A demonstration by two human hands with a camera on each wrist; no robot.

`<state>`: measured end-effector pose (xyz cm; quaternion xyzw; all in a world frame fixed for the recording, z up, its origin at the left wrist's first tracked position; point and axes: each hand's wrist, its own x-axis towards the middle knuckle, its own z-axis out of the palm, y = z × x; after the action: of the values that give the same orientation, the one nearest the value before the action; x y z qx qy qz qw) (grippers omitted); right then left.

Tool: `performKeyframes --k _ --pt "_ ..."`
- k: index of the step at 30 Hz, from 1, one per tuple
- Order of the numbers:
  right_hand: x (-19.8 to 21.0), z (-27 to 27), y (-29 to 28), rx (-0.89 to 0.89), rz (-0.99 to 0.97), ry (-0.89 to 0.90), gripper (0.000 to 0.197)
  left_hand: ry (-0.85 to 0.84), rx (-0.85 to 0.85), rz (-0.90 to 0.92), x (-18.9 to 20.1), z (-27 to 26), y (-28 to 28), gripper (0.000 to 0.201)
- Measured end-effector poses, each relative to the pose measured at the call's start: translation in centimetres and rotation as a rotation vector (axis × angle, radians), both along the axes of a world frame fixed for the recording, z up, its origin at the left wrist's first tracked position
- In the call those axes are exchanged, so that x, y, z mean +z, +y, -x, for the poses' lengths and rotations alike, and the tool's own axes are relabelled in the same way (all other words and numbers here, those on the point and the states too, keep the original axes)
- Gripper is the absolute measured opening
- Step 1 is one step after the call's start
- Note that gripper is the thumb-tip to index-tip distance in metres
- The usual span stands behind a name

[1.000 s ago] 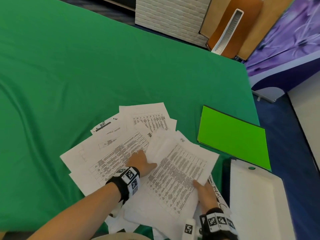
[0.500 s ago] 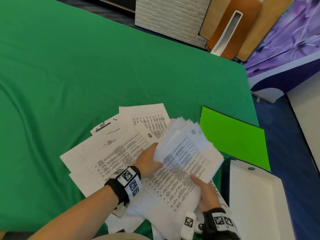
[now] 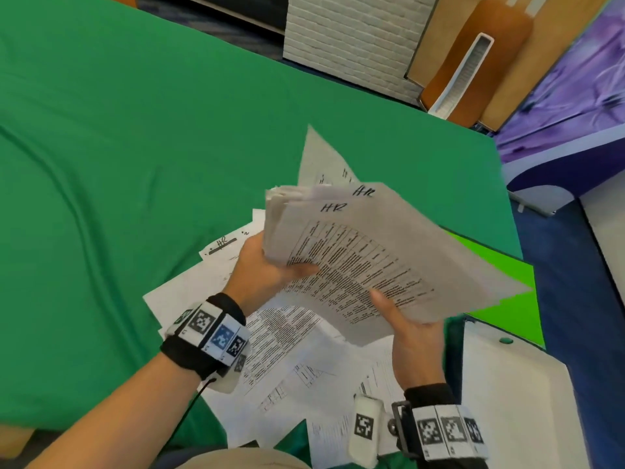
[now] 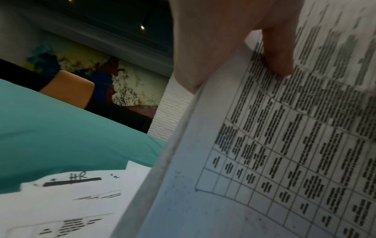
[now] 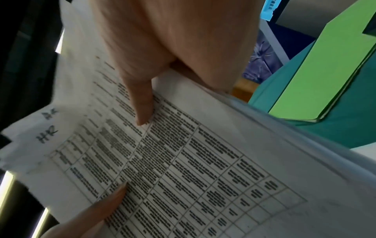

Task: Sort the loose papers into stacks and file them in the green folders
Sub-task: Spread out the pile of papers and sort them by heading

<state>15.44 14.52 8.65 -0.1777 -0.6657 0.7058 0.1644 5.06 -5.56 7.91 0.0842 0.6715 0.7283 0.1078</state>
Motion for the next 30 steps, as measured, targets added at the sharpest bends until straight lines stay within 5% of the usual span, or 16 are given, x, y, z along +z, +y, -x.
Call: performKeyframes --k 6,12,15,19,25,30 --pt "-2.8 -1.7 -0.5 0.061 -0.022 -0.037 0.036 -0.027 -0.005 0.062 -2.2 -0.4 -2.3 0.094" --pt "-5.4 -2.1 -0.5 0.033 -0.05 -0.11 0.039 -0.13 -0.165 0.316 -1.3 -0.8 -1.7 0.04" --pt "-5.3 -2.0 -0.5 -0.029 -0.069 -0.121 0.037 -0.12 -0.184 0.392 0.2 -2.1 -1.7 0.068" --pt "-4.4 -1.4 -0.5 -0.044 -0.075 -0.058 0.039 -0.029 0.061 0.141 0.5 -2.1 -0.4 0.067" --pt "-4.5 -0.4 -0.2 -0.099 -0.075 -0.018 0.04 0.085 0.101 -0.061 0.5 -0.9 0.8 0.061" --pt "-4.8 0.0 -0.6 -0.107 -0.072 -0.045 0.044 -0.014 0.066 -0.027 0.0 -0.4 0.4 0.018"
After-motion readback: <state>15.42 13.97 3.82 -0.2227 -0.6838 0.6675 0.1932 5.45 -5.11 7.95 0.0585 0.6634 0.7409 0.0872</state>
